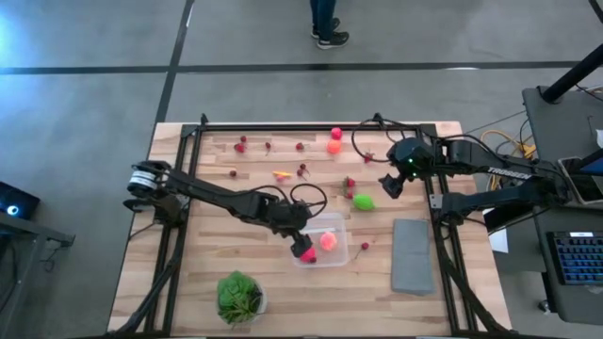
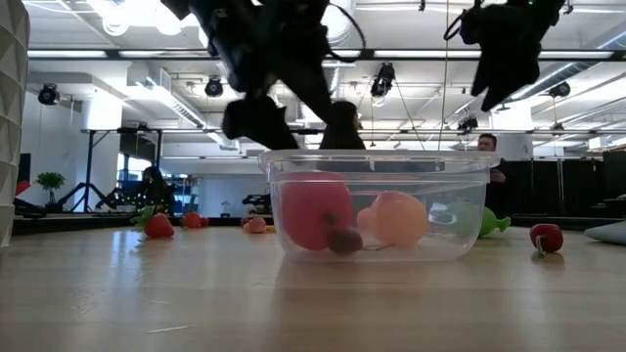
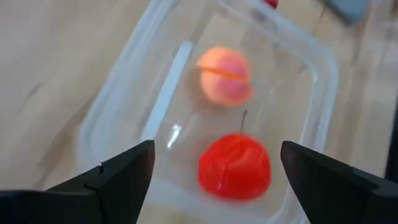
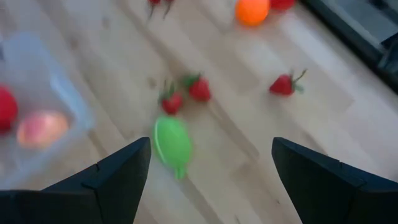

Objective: Pick and placing Produce into tupperware
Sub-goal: Put the green melon into the transparent bin

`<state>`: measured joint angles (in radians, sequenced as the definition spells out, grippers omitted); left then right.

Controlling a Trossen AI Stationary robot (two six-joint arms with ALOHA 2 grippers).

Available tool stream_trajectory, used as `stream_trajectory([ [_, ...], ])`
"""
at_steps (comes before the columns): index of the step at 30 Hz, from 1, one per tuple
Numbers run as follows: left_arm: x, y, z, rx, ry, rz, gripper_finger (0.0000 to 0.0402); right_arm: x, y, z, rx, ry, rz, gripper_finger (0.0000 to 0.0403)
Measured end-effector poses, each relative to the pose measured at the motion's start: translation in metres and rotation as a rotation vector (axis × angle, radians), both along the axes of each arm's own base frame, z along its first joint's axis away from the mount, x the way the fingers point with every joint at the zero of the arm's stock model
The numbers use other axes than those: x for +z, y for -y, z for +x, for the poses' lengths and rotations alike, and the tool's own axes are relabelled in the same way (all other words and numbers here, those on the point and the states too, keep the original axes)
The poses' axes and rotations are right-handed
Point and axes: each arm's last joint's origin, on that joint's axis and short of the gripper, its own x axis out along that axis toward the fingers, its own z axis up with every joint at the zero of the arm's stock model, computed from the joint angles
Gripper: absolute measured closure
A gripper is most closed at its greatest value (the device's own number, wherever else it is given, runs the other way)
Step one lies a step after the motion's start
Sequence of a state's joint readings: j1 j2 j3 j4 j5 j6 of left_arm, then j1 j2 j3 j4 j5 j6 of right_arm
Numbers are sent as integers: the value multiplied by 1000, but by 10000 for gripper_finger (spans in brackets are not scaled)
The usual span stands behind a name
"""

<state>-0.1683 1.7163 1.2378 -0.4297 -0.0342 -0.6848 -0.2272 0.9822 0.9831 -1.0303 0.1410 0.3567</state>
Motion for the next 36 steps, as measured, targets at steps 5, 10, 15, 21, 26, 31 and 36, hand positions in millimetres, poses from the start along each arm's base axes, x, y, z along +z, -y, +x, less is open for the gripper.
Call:
stream_trajectory([
  [5,14,-5,-17,26,-50,69,68,-26,-4,0,174,-103,23,76],
  [10,28,-14,-42,108,-135,214,68,-59,-6,1,229,-143,54,76],
  [15,47,-20,-64,135,-148,276,68,-74,-10,4,254,-143,54,76],
  [21,64,-25,-85,110,-141,383,68,-81,-18,26,342,-96,17,76],
  [26,69,-31,-106,122,-171,460,68,-102,-24,43,361,-188,8,76],
  [31,60,-36,-129,149,-179,509,68,-124,-23,57,303,-265,17,76],
  [36,50,-40,-149,162,-164,520,68,-132,-21,66,235,-284,36,76],
])
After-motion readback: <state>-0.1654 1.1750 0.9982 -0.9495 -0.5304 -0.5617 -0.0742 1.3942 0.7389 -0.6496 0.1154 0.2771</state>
